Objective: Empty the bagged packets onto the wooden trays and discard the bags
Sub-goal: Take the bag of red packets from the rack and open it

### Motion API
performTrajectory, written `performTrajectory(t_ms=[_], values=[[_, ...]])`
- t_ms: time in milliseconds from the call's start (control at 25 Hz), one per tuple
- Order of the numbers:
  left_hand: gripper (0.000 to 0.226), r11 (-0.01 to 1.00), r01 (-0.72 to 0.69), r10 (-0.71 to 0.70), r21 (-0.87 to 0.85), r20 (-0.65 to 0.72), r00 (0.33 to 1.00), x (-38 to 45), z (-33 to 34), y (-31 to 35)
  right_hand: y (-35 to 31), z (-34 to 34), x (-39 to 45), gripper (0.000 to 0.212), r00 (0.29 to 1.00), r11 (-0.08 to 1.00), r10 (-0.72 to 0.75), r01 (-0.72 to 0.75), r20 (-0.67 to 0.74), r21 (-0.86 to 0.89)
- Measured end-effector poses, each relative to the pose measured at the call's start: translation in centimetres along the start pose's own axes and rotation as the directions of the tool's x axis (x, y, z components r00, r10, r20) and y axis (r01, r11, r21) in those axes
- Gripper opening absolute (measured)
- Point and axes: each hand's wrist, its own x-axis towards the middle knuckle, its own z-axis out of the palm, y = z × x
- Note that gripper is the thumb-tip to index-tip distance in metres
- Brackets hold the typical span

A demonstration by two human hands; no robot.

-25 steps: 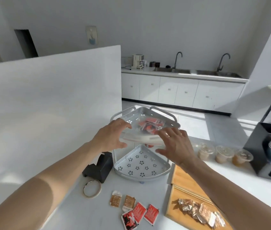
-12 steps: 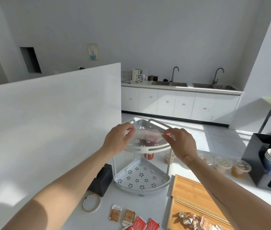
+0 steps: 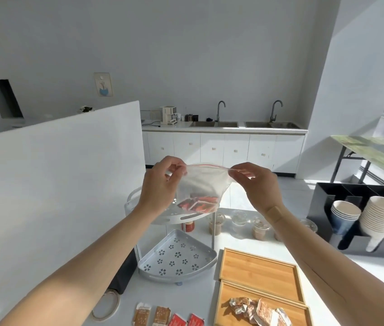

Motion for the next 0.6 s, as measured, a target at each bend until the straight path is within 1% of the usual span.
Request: performTrajectory(t_ms=[80, 120, 200, 280, 360, 480, 560, 600], values=[[0.007, 0.999, 0.004, -0.002, -0.051, 0.052, 0.999, -0.9, 1.1, 1.3, 0.7, -2.2, -1.1, 0.005, 0.999, 0.999, 0.026, -0.026, 0.023, 0.02], [0.006, 0.996, 0.029, -0.022, -0.083, 0.093, 0.995, -1.8, 1.6, 1.8, 1.2, -3.4, -2.2, 0.004, 0.997, 0.998, 0.053, -0.055, 0.048, 0.042], [0.004, 0.978, 0.133, -0.096, -0.16, 0.219, 0.971, -4.7, 2.8, 2.1, 2.7, -5.9, -5.8, 0.006, 0.987, 0.988, 0.126, -0.134, 0.103, 0.071], [0.004, 0.949, 0.255, -0.173, -0.187, 0.37, 0.913, -8.7, 4.5, 2.1, 4.9, -8.1, -10.8, 0.008, 0.966, 0.973, 0.211, -0.222, 0.146, 0.062], [0.005, 0.93, 0.327, -0.214, -0.167, 0.478, 0.852, -13.1, 6.5, 1.8, 7.2, -9.6, -16.2, 0.007, 0.933, 0.943, 0.314, -0.328, 0.178, 0.058], [0.004, 0.914, 0.396, -0.267, -0.093, 0.598, 0.756, -19.1, 9.7, 1.0, 10.7, -10.9, -22.9, 0.003, 0.858, 0.875, 0.467, -0.484, 0.213, 0.03], [0.005, 0.894, 0.444, -0.31, -0.052, 0.644, 0.7, -22.3, 11.4, 0.3, 12.6, -11.3, -26.4, 0.004, 0.821, 0.841, 0.534, -0.541, 0.201, -0.026], [0.006, 0.89, 0.455, -0.324, -0.034, 0.654, 0.683, -23.6, 12.2, -0.1, 13.4, -11.5, -27.8, 0.004, 0.813, 0.835, 0.548, -0.547, 0.198, -0.067]])
